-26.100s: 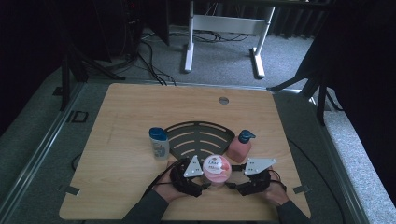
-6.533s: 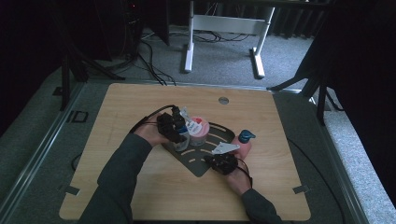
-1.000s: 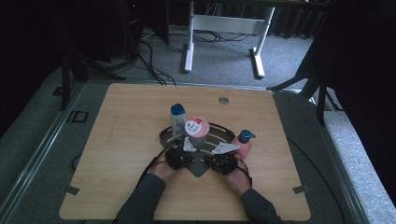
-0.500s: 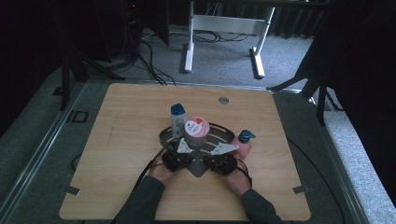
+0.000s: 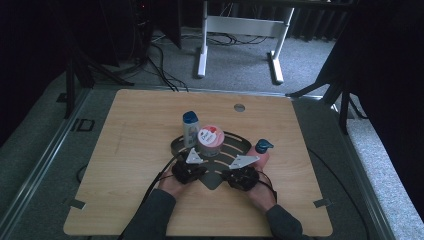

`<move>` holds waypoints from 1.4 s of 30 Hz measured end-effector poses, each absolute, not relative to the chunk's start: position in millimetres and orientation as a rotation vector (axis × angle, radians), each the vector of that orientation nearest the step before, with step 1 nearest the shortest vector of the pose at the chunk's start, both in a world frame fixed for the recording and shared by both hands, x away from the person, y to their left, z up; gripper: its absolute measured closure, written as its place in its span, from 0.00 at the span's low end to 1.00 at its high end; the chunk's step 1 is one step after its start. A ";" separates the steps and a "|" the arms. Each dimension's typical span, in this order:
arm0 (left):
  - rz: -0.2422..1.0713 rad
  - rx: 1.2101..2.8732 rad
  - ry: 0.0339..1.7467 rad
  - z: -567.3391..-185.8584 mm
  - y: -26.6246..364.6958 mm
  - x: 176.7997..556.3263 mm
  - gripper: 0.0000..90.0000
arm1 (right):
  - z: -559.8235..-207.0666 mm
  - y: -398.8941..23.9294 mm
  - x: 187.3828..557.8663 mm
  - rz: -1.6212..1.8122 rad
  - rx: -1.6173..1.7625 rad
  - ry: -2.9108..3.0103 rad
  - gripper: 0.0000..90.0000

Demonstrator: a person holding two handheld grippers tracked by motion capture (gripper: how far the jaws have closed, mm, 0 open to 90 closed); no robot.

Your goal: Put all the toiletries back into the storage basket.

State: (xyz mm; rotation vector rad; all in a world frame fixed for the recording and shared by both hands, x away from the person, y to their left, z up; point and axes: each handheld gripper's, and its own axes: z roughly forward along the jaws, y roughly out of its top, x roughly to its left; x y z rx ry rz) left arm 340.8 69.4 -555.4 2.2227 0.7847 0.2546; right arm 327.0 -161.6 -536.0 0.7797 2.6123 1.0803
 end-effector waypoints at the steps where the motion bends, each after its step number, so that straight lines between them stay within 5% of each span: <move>1: 0.255 2.221 0.786 -555.4 69.4 340.7 1.00 | -534.6 -163.7 326.7 1.072 0.778 2.615 0.89; 42: 0.247 2.199 0.782 -557.3 72.0 340.0 1.00 | -465.0 -252.7 320.8 0.999 0.882 2.529 0.81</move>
